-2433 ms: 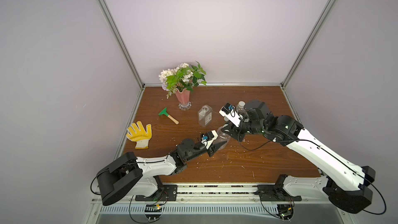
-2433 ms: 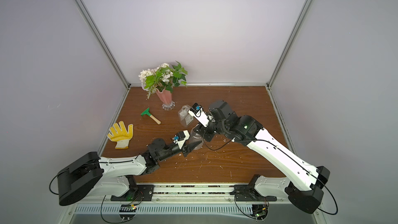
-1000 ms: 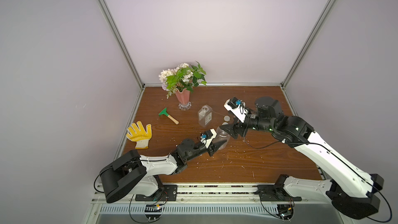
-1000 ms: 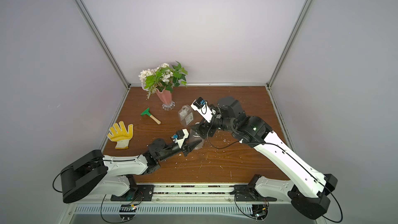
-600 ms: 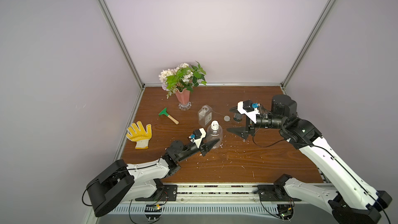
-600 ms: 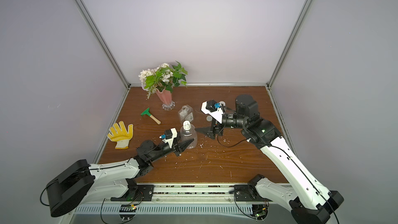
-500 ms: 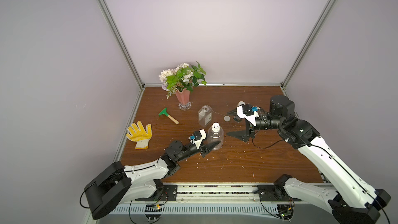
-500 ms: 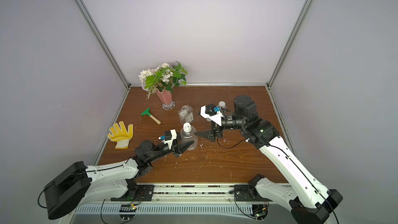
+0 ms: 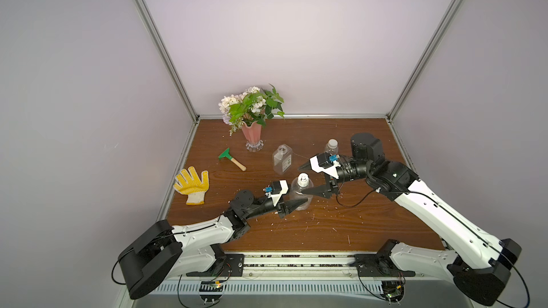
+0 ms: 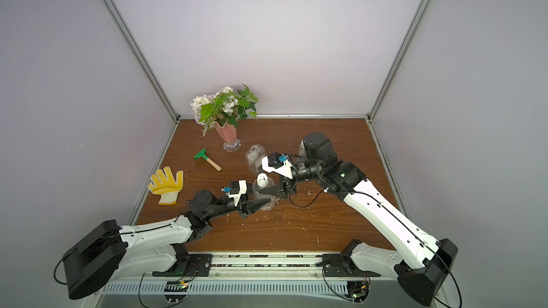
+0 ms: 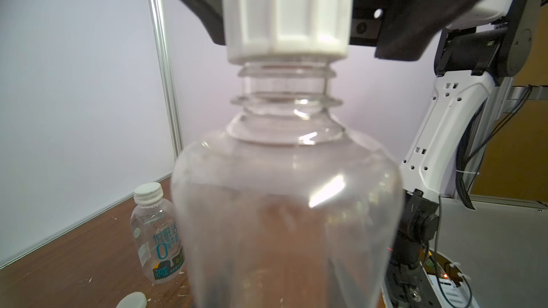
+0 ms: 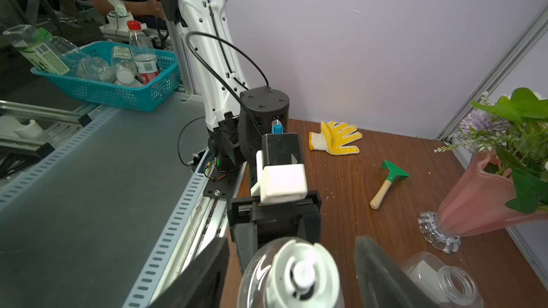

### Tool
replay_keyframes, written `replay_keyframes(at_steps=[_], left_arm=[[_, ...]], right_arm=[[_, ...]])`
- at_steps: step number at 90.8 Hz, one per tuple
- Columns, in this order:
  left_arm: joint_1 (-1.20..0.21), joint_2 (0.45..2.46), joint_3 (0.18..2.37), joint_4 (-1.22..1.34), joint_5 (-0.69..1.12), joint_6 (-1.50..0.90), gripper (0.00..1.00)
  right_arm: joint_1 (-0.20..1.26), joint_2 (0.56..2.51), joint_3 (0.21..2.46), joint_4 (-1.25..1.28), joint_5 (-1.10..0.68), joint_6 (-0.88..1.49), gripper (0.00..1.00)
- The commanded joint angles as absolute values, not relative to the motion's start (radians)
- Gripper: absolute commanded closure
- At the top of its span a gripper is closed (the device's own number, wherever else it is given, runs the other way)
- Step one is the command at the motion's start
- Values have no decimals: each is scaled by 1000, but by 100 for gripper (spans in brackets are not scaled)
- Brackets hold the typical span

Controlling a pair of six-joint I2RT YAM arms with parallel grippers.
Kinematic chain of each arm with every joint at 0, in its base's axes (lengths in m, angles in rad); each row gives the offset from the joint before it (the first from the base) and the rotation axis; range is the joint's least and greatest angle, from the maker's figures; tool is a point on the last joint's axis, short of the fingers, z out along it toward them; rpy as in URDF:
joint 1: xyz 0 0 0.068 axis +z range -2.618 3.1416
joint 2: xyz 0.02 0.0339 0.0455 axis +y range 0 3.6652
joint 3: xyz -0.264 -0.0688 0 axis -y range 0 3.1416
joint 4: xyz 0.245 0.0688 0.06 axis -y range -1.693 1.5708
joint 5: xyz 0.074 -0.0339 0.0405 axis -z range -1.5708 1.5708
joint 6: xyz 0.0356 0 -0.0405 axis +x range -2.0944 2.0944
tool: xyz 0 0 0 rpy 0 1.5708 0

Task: Screw on the bottle caps
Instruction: Screw the bottle cap onto the plastic bottle.

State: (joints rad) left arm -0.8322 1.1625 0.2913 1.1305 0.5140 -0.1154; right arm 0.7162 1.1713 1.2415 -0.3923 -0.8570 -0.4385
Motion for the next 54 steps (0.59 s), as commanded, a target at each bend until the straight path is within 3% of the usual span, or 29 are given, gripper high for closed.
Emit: replay_keyframes(at_steps=[1,54], left_arm=[[-822,1166,319,1144,533,-108,55],[-822,1173,311,1143,503,-97,56]], right_arm=[[727,1178,1290,-394,-843,-434,33],[733,1198,1305,-421,-808,-411,44]])
